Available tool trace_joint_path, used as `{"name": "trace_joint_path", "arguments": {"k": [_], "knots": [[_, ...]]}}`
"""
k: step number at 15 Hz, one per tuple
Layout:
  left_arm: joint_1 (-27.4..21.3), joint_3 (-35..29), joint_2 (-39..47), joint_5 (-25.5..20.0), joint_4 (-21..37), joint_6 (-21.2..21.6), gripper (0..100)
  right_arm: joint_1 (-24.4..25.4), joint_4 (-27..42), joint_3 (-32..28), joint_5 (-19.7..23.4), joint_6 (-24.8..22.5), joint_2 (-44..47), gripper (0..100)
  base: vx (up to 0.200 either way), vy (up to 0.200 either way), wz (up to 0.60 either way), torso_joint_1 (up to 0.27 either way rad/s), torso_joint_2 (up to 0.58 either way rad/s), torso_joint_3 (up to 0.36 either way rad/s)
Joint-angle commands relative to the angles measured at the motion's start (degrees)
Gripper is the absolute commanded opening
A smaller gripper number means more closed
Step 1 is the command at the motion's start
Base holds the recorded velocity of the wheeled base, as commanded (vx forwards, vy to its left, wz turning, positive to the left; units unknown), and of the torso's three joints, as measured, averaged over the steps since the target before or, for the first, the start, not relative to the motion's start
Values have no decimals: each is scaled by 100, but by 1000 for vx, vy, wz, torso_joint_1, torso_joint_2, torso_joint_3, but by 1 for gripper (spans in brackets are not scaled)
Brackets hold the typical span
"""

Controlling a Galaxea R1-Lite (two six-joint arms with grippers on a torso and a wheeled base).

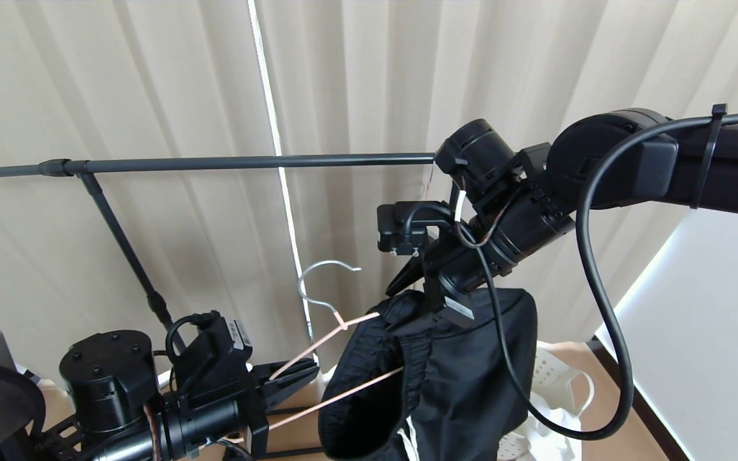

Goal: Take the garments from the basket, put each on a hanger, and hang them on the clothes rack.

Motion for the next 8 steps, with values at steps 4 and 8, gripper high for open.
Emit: {"name": "trace_joint_path", "arguments": {"k": [4,8], "knots": [[-1,1,-21,8,-6,1,0,-1,26,41,1,-3,-50,0,0,0,0,0,0,0],[-1,1,-13,-10,-6,-17,0,-1,35,76,10,-11,-85,0,0,0,0,0,0,0]]}}
